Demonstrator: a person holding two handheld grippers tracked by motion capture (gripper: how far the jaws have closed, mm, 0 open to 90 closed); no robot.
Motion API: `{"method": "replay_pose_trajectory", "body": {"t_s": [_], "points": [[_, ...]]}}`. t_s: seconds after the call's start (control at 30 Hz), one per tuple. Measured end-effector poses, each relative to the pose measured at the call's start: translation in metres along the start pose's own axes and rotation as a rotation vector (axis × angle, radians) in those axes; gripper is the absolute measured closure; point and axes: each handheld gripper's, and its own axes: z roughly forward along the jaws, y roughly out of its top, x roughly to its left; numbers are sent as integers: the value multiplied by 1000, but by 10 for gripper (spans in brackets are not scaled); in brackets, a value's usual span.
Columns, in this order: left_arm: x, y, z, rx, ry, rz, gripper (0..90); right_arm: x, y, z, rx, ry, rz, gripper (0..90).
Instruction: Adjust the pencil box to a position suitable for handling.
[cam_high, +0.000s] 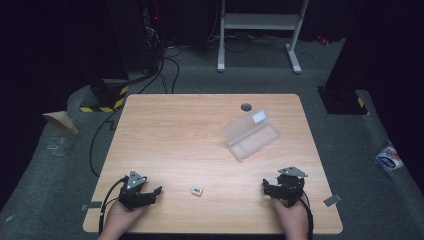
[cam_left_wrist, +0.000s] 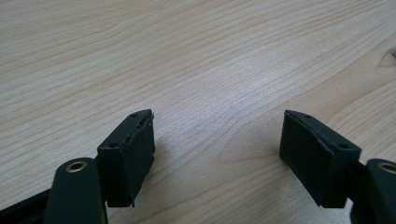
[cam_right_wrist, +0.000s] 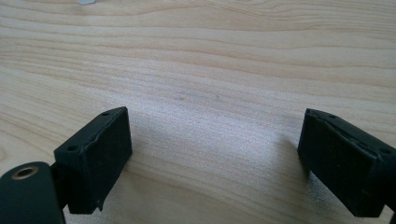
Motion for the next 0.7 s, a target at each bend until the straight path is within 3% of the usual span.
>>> {"method": "replay_pose_trajectory", "body": {"t_s": [0.7], "points": [[0,0,0,0,-2,-1,266,0,3,2,-1,26,-24,99]]}}
